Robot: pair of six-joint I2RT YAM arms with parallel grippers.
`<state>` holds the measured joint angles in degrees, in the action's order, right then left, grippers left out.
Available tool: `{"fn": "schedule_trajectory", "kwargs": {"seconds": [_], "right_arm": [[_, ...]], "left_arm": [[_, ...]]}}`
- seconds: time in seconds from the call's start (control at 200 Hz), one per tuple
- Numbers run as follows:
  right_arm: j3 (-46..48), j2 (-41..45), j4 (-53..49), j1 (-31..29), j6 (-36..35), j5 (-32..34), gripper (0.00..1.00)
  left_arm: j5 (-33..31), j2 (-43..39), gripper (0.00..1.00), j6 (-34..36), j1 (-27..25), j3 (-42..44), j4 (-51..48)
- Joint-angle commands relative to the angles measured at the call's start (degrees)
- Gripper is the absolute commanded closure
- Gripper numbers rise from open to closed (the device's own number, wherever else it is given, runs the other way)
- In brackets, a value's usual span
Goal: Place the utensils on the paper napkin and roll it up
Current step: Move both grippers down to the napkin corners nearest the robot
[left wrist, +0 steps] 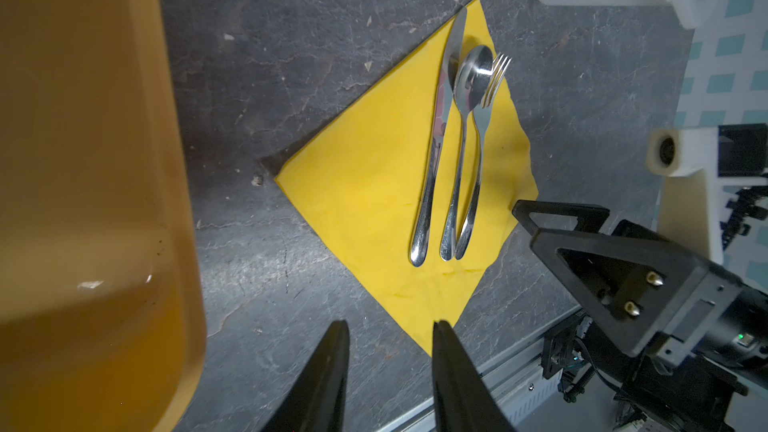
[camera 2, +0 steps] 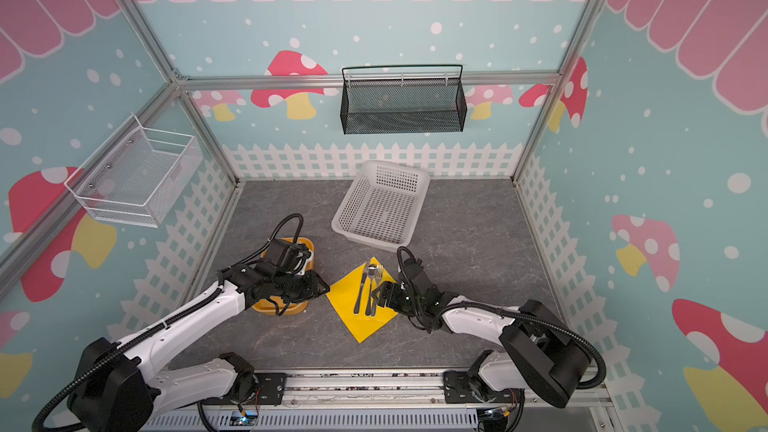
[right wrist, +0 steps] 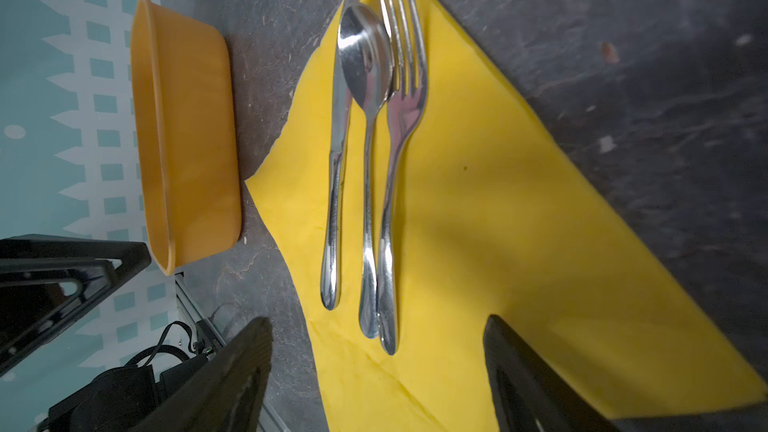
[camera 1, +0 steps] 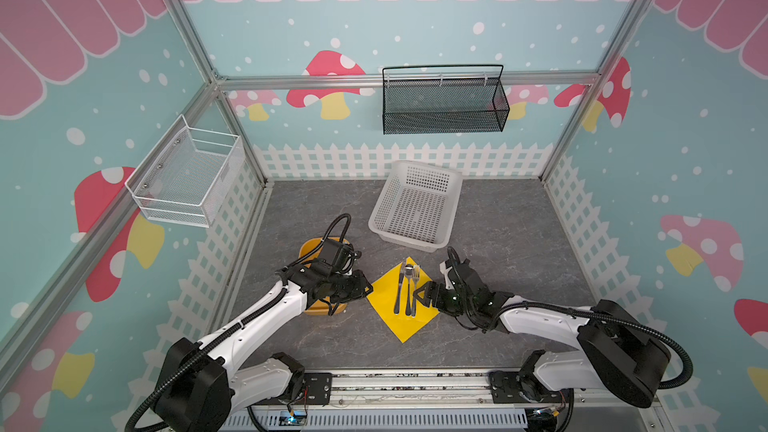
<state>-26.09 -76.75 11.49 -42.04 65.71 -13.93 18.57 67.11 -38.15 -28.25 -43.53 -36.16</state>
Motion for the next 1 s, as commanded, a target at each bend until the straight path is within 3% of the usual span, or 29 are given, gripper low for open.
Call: {"fn": "schedule_trajectory", "kwargs": {"seconds": [0.0,0.155,0.41,0.515,0.64,0.75,0.835,0.996], "right_arm": [[1.4,-0.8,-0.4,1.3,-5.9,-4.3,0.17],[2.6,-2.4,-2.2,3.5,-11.5,-4.9,0.18],[1.1,-3.0,-12.2,8.8,-20.6,0.9,0.2],[-0.7,-2.5,-12.3,9.1,-25.3,-3.8,0.18],[-3.2,3.0,-16.3,9.0,-25.2,-10.6,0.18],[-2.9,8.0,-14.2,8.8,-26.2,-23.8,0.21],[-1.2,8.8,-14.6,7.7,-24.0,-23.2,0.32],[2.0,10.8,-7.9,1.0,-19.1,-21.5,0.36]], "left_arm": [[-3.2,-0.8,0.64,-3.2,-2.0,2.0,0.6],[-4.7,-3.0,0.64,-6.2,-4.2,3.4,0.8],[-7.8,-5.1,0.64,-11.2,-10.5,2.6,-1.3],[-9.0,-3.1,0.67,-12.3,-14.0,1.4,-0.9],[-11.0,-0.8,0.71,-15.8,-16.2,0.0,0.9],[-13.0,0.1,0.72,-17.7,-17.4,-0.4,2.7],[-14.5,-0.7,0.73,-18.1,-17.9,0.5,3.5],[-16.5,-4.4,0.73,-18.5,-17.6,4.5,6.7]]}}
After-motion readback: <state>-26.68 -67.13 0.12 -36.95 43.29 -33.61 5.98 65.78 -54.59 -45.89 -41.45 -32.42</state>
